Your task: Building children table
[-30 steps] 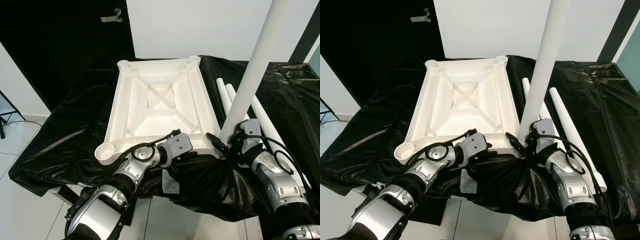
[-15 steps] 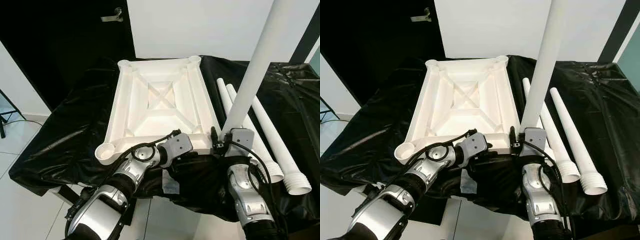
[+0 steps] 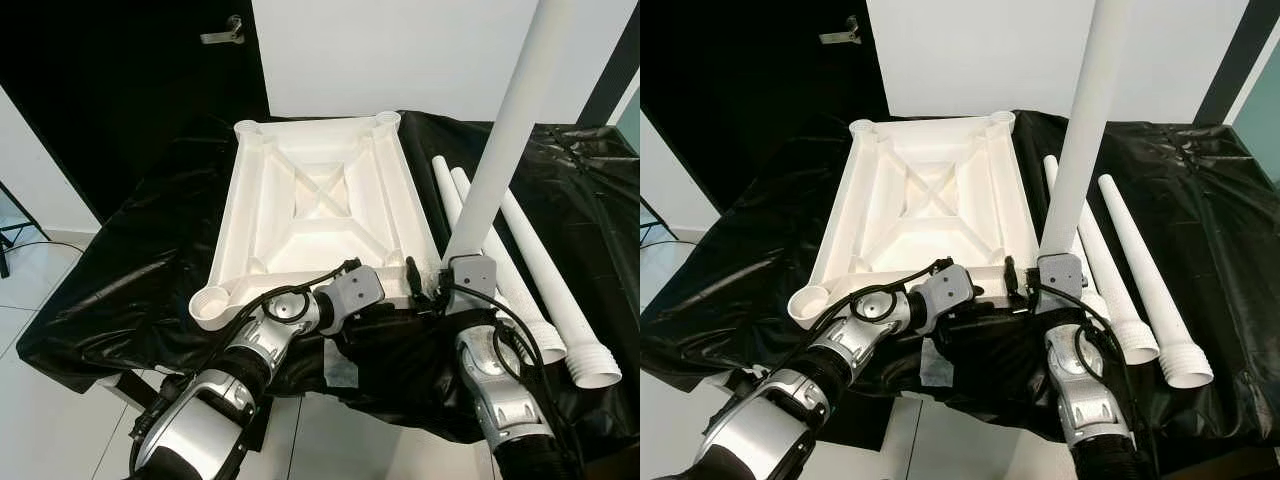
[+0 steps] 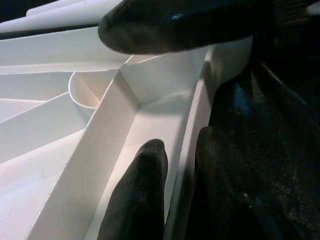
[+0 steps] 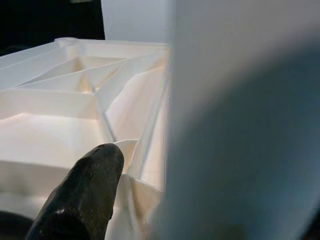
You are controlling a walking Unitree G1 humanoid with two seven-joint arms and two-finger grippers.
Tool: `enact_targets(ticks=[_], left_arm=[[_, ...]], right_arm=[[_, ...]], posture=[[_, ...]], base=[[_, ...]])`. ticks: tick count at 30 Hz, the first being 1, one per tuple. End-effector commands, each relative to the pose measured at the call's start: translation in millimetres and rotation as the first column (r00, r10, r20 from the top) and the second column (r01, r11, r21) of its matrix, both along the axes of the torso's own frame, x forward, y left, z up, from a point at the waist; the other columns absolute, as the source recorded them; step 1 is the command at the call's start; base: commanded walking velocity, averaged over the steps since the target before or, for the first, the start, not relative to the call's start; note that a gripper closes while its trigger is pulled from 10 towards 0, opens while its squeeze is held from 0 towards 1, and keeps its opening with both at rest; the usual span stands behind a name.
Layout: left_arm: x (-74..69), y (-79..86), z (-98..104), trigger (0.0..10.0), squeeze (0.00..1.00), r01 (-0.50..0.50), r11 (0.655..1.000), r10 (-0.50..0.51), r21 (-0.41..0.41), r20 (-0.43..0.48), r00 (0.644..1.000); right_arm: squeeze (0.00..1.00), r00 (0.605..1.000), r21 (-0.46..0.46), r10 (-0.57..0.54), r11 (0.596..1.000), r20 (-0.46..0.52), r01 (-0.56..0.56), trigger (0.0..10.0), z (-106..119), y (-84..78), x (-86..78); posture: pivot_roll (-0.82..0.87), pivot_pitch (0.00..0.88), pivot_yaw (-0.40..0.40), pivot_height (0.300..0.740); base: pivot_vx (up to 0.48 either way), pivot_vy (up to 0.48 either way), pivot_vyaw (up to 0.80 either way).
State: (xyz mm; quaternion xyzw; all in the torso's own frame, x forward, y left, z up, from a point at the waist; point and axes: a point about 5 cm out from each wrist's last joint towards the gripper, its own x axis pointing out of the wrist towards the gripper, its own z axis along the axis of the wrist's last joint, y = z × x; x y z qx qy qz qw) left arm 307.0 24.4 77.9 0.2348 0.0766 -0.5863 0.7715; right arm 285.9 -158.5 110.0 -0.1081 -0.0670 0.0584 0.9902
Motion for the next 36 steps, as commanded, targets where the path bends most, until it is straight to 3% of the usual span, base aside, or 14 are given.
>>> enact_targets(ticks=[1,11,12,15,20,28,30,31,32,34,35,36], left_arm=[[-30.2,10.2,-47.2,10.0,0.00,0.104,0.985,-0.072,0.139,-0.221,0.973],[-22.9,5.1,-39.7,10.0,0.00,0.094,0.987,-0.067,0.130,-0.197,0.978],[-24.0,5.4,-40.9,10.0,0.00,0.098,0.986,-0.070,0.133,-0.200,0.977],[-25.2,5.7,-42.2,10.0,0.00,0.103,0.985,-0.073,0.137,-0.203,0.977],[-23.2,4.9,-40.1,10.0,0.00,0.099,0.986,-0.071,0.134,-0.198,0.978],[-24.5,6.1,-41.4,10.0,0.00,0.100,0.986,-0.072,0.131,-0.202,0.977],[-27.7,8.6,-45.2,10.0,0.00,0.108,0.985,-0.077,0.137,-0.213,0.974],[-27.7,8.6,-45.2,10.0,0.00,0.108,0.985,-0.077,0.137,-0.213,0.974],[-27.4,9.1,-45.0,10.0,0.00,0.109,0.984,-0.078,0.139,-0.213,0.974],[-27.4,9.1,-45.0,10.0,0.00,0.109,0.984,-0.078,0.139,-0.213,0.974],[-26.3,9.6,-43.9,10.0,0.00,0.109,0.984,-0.078,0.139,-0.210,0.975],[-26.3,9.6,-43.9,10.0,0.00,0.109,0.984,-0.078,0.139,-0.210,0.975]], right_arm=[[0.00,0.994,-0.058,0.105,0.993,0.006,-0.105,10.0,8.0,-1.9,6.1],[0.00,0.958,-0.167,0.284,0.944,-0.030,-0.285,10.0,27.2,-25.4,20.2],[0.00,0.951,-0.161,0.306,0.938,-0.037,-0.307,0.0,28.1,-26.7,19.5],[0.00,0.943,-0.151,0.331,0.930,-0.045,-0.334,0.0,28.7,-27.2,18.4],[0.00,0.886,-0.156,0.443,0.873,-0.138,-0.461,0.0,20.2,-21.7,12.9],[0.00,0.875,-0.140,0.456,0.867,-0.164,-0.478,0.0,16.0,-22.8,9.7],[0.00,0.908,-0.044,0.393,0.914,-0.146,-0.403,0.0,4.9,-19.3,5.7],[0.00,0.908,-0.044,0.393,0.914,-0.146,-0.403,0.0,4.9,-19.3,5.7],[0.00,0.937,-0.013,0.328,0.943,-0.120,-0.332,0.0,-0.4,-17.4,3.8],[0.00,0.937,-0.013,0.328,0.943,-0.120,-0.332,0.0,-0.4,-17.4,3.8],[0.00,0.970,0.018,0.228,0.974,-0.085,-0.227,0.0,-6.4,-14.3,-1.0],[0.00,0.970,0.018,0.228,0.974,-0.085,-0.227,0.0,-6.4,-14.3,-1.0]], posture=[[-0.08,0.000,0.021,0.740],[-0.09,0.000,0.022,0.740],[-0.10,0.000,0.021,0.740],[-0.10,0.000,0.021,0.740],[-0.09,0.000,0.025,0.740],[-0.09,0.000,0.027,0.740],[-0.09,0.000,0.032,0.740],[-0.09,0.000,0.032,0.740],[-0.08,0.000,0.034,0.740],[-0.08,0.000,0.034,0.740],[-0.08,0.000,0.035,0.740],[-0.08,0.000,0.035,0.740]], base=[[0.000,0.000,0.00],[0.000,0.000,0.00],[0.000,0.000,0.00],[0.000,0.000,0.00],[0.000,0.000,0.00],[0.000,0.000,0.00],[0.000,0.000,0.00],[0.000,0.000,0.00],[0.000,0.000,0.00],[0.000,0.000,0.00],[0.000,0.000,0.00],[0.000,0.000,0.00]])
